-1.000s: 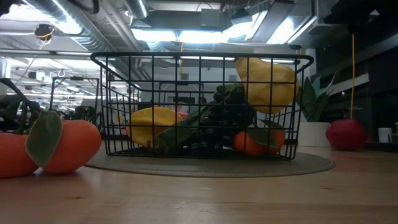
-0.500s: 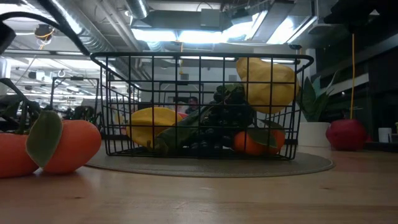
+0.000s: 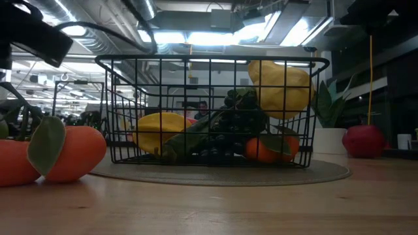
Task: Build produce basket
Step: Put the green pear into the black wire basket
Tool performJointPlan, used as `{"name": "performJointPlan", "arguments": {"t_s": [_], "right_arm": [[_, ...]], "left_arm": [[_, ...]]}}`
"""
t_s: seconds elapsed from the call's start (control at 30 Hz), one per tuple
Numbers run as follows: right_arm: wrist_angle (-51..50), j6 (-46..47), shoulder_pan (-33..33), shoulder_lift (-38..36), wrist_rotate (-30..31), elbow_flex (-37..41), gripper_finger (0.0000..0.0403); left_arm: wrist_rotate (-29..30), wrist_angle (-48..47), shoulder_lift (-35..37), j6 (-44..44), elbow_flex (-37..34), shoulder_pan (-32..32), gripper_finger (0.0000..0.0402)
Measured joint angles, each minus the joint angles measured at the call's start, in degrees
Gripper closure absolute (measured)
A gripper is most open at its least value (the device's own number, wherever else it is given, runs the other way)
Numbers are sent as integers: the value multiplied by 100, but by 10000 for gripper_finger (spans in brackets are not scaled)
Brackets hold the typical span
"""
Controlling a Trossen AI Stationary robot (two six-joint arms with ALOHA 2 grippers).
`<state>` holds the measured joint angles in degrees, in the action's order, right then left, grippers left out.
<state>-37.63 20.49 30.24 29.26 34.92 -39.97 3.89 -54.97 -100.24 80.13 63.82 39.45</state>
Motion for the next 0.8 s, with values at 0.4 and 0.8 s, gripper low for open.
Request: {"name": "performJointPlan", "arguments": {"t_s": [0.4,0.8], "right_arm": [[-45,0,0,0,0,0,279],[-57,0,0,-1,-2,0,279]], "left_arm": [[-901,5,-1,1424,762,903,402],[171,-239,-5,5223,362,2098,391]]}}
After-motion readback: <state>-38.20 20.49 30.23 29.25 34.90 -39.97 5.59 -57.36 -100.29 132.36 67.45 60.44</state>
